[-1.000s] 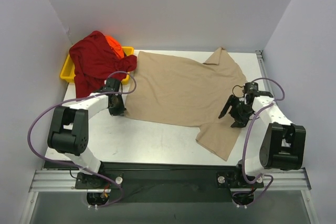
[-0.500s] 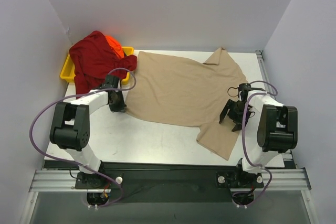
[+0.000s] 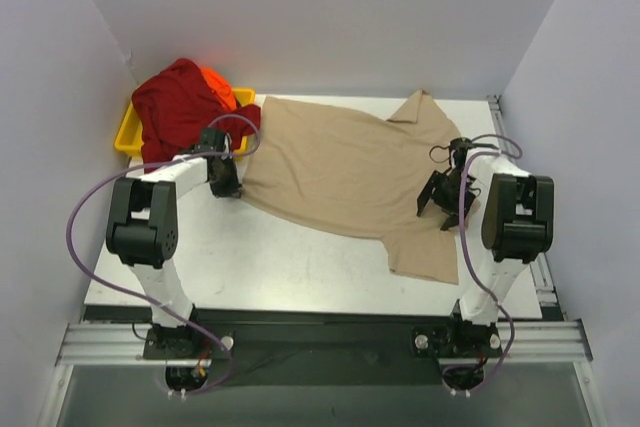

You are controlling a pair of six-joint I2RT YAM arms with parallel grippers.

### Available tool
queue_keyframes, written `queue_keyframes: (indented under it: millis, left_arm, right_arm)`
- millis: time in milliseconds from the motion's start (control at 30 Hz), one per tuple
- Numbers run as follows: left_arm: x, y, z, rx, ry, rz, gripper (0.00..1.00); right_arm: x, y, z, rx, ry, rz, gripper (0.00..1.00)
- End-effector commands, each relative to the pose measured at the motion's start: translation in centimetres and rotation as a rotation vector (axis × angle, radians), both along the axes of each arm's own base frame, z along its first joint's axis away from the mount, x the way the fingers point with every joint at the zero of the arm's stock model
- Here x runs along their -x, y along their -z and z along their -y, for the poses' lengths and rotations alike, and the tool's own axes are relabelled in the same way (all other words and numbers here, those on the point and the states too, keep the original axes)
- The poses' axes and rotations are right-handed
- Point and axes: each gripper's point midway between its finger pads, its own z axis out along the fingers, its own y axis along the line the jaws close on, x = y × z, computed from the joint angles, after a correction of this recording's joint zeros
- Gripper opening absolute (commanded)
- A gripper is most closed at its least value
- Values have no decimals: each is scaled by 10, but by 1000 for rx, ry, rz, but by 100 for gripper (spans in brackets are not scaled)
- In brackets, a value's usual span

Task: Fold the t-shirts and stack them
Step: Grap the side of the flattened tshirt closest away from the robot with both arms

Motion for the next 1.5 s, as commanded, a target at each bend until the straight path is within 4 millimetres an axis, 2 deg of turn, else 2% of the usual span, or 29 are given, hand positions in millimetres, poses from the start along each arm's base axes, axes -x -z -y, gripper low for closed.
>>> queue_keyframes:
  millis: [0, 200, 433, 533, 600, 733, 767, 833, 867, 967, 1000, 1100, 1200, 1333, 1467]
  left_arm:
    - [-26, -14, -1, 5, 18, 59, 0]
    - [-37, -18, 1, 10, 21, 70, 0]
    - [-42, -23, 3, 21, 23, 87, 0]
    - [-44, -26, 4, 23, 29, 95, 0]
    - [-44, -27, 5, 30, 33, 95, 0]
    - [-45, -31, 7, 38, 42, 106, 0]
    - [-45, -32, 8, 42, 45, 105, 0]
    - [-46, -36, 8, 41, 49, 118, 0]
    - [-46, -37, 8, 44, 50, 121, 0]
    - [-47, -40, 9, 49, 55, 125, 0]
    - [-47, -40, 10, 54, 56, 126, 0]
    - [-48, -40, 12, 62, 61, 128, 0]
    - [-48, -41, 12, 67, 62, 129, 0]
    - [-49, -42, 11, 76, 60, 132, 0]
    - [-50, -42, 7, 79, 55, 129, 0]
  right_arm:
    - [-27, 3, 6, 38, -16, 43, 70]
    - [-54, -11, 5, 19, -39, 98, 69]
    - [-76, -18, 1, -9, -36, 136, 70]
    - [-76, -28, -2, -22, -35, 155, 70]
    - [-73, -44, -1, -17, -38, 190, 69]
    - [-42, -60, 6, -10, -16, 195, 70]
    - [-26, -64, 10, -10, 0, 195, 70]
    - [-6, -62, 15, -6, 22, 178, 70]
    - [13, -58, 20, -1, 48, 158, 70]
    - [40, -53, 28, 18, 73, 116, 69]
    - [55, -46, 29, 17, 80, 68, 66]
    - [83, -36, 29, 35, 78, -21, 61]
    - [101, -29, 27, 40, 89, -85, 53]
    - [128, -17, 28, 67, 101, -178, 49]
    - [137, -11, 32, 101, 129, -218, 45]
